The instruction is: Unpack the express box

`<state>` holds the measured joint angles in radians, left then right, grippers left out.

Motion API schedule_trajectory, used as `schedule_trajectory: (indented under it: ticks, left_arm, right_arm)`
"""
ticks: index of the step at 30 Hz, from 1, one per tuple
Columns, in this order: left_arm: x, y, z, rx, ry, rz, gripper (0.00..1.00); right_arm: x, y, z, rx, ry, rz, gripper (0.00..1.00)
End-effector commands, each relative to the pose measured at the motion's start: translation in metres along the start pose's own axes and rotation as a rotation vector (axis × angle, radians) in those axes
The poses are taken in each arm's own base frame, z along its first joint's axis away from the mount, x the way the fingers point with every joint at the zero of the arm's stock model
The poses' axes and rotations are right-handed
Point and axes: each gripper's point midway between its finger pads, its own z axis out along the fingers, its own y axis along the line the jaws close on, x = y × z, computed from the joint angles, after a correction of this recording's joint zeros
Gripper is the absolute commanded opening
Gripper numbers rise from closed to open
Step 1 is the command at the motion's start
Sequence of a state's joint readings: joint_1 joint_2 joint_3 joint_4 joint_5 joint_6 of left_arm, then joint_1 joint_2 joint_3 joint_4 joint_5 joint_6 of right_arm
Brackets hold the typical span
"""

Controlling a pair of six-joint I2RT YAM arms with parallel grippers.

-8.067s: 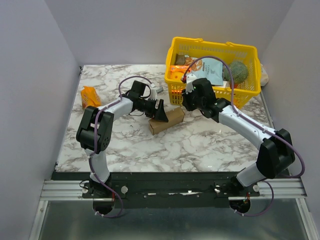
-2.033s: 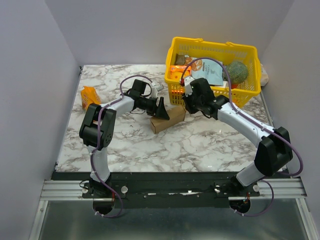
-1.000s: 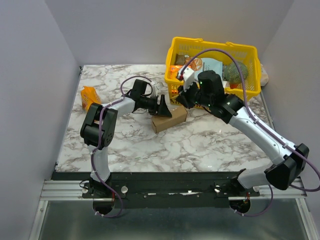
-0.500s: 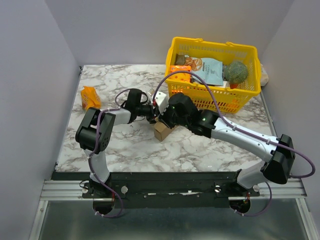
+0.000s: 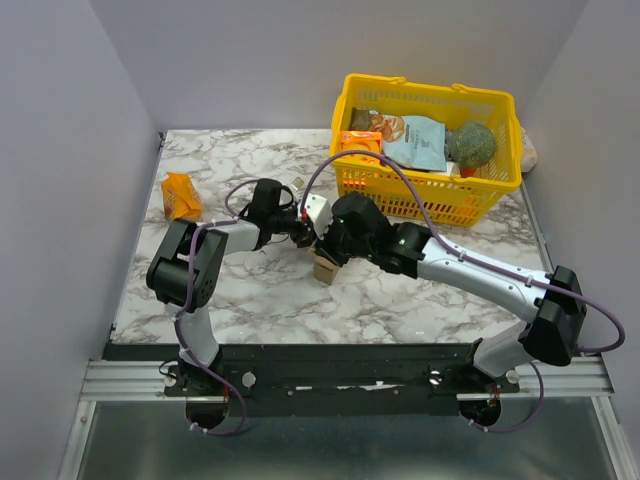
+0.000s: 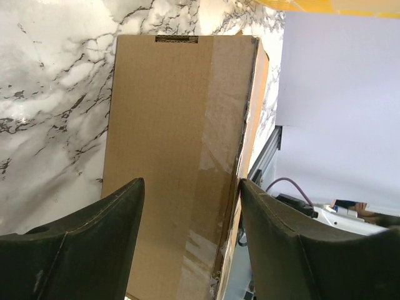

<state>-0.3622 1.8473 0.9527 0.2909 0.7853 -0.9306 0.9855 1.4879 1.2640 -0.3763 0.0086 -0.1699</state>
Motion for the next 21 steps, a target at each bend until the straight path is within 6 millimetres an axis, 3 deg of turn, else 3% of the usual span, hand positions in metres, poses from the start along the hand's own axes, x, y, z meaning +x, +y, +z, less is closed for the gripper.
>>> schedule_trajectory:
  ticks: [1,5,15,21]
  left_arm:
    - [-0.003,0.001,-0.002,-0.027,-0.025,0.029,0.71]
    - [-0.001,0.0,0.0,-0.026,-0.006,0.059,0.72]
    - [0.011,0.041,0.007,-0.126,0.035,0.048,0.72]
    - [0.013,0.049,0.009,-0.144,0.042,0.045,0.72]
  right_arm:
    - [0.001,0.019,-0.002,-0.106,-0.001,-0.061,0.0]
    - [-0.002,0.017,-0.007,-0.105,-0.015,-0.097,0.0]
    - [0.012,0.01,-0.014,-0.067,0.028,-0.113,0.0]
    - [0.021,0.007,-0.018,-0.036,0.04,-0.106,0.0]
